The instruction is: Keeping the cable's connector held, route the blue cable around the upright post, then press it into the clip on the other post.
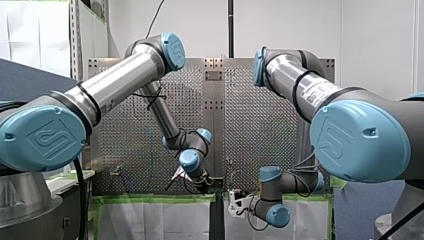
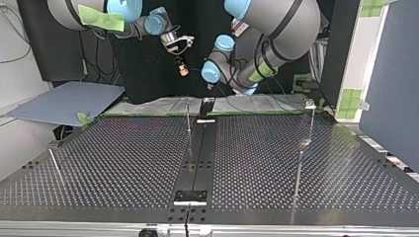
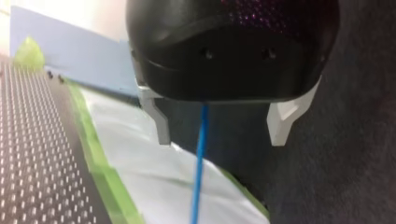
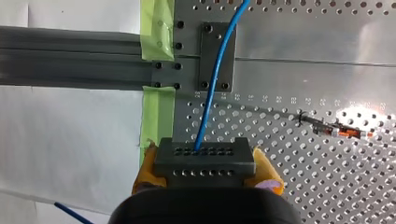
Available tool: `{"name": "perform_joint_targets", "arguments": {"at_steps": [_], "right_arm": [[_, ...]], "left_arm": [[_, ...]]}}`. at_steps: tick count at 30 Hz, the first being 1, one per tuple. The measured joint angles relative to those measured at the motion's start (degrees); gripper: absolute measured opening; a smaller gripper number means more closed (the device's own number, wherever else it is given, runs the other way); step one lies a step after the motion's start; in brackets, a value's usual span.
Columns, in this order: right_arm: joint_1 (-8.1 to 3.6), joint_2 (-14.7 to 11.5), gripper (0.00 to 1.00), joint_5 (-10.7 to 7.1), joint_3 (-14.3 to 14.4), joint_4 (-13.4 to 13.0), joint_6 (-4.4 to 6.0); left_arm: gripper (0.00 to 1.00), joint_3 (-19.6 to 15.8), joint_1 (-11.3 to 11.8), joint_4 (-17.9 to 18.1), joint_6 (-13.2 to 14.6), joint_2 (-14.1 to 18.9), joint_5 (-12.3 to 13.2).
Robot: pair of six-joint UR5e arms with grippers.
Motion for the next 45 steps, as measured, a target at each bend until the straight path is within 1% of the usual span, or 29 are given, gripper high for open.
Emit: {"name": "perform_joint_targets", "arguments": {"at_steps": [2, 5, 13, 15, 18, 23, 24, 25, 26, 27, 28, 29, 30, 31, 32, 33, 34, 36, 37, 38, 45], "right_arm": [[0.00, 0.00, 0.00, -0.18, -0.01, -0.09, 0.02], [-0.01, 0.00, 0.00, -0.38, -0.01, -0.17, 0.04], [-0.02, 0.03, 0.00, -0.48, 0.00, 0.00, 0.04], [0.00, 0.03, 0.00, -0.48, 0.00, 0.03, 0.04], [0.00, 0.03, 0.00, -0.48, 0.00, 0.07, 0.04], [-0.01, 0.02, 0.00, -0.49, 0.00, 0.20, -0.01], [0.00, 0.02, 0.00, -0.48, -0.01, 0.21, -0.02], [0.00, 0.03, 0.00, -0.48, -0.01, 0.22, -0.02], [0.00, 0.03, 0.00, -0.48, -0.01, 0.22, -0.01], [0.01, 0.03, 0.00, -0.48, 0.00, 0.23, 0.00], [0.03, 0.03, 0.00, -0.48, -0.01, 0.23, 0.00], [0.03, 0.03, 0.00, -0.48, -0.01, 0.23, 0.00], [0.03, 0.03, 0.00, -0.48, -0.01, 0.23, 0.00], [0.03, 0.03, 0.00, -0.48, -0.01, 0.23, 0.01], [0.04, 0.03, 0.00, -0.47, -0.01, 0.23, 0.03], [0.04, 0.03, 0.00, -0.46, 0.00, 0.23, 0.03], [0.04, 0.03, 0.00, -0.44, -0.01, 0.24, 0.04], [0.03, 0.04, 0.00, -0.41, 0.00, 0.24, 0.05], [0.02, 0.04, 0.00, -0.39, 0.00, 0.23, 0.05], [0.01, 0.04, 0.00, -0.36, 0.00, 0.23, 0.05], [0.00, 0.04, 0.00, 0.14, 0.00, 0.23, 0.05]], "left_arm": [[0.99, 0.00, -0.25, -0.01, 0.01, 0.00, 0.57], [0.99, 0.00, -0.53, 0.01, 0.04, 0.00, 0.53], [0.99, -0.01, -0.89, 0.23, 0.60, 0.00, -2.06], [0.99, -0.01, -0.90, 0.39, 0.71, 0.00, -2.38], [0.99, -0.01, -0.92, 0.81, 0.80, 0.00, -2.90], [0.99, -0.01, -0.99, 2.31, 1.15, 0.00, -4.65], [0.95, -0.01, -0.99, 2.56, 1.23, 0.00, -4.86], [0.95, 0.00, -0.99, 2.86, 1.27, 0.00, -5.05], [0.84, 0.00, -1.00, 3.06, 1.27, 0.00, -5.15], [0.79, 0.00, -1.00, 3.22, 1.27, 0.00, -5.23], [0.79, -0.01, -1.00, 3.39, 1.25, 0.00, -5.31], [0.62, 0.00, -1.00, 3.51, 1.21, 0.00, -5.35], [0.52, 0.00, -1.01, 3.63, 1.15, 0.00, -5.39], [0.52, 0.00, -1.01, 3.79, 1.09, 0.00, -5.47], [0.43, 0.00, -1.01, 3.88, 1.04, 0.00, -5.57], [0.24, -0.01, -1.01, 3.97, 1.00, 0.00, -5.74], [0.24, -0.01, -1.01, 4.13, 0.96, 0.00, -6.01], [0.08, -0.01, -1.01, 4.38, 0.93, 0.00, -6.43], [0.08, -0.01, -1.01, 4.51, 0.92, 0.00, -6.65], [0.00, 0.00, -1.01, 4.58, 0.92, 0.00, -6.77], [0.00, 0.00, -1.02, 4.72, 0.75, 0.00, -6.97]]}}
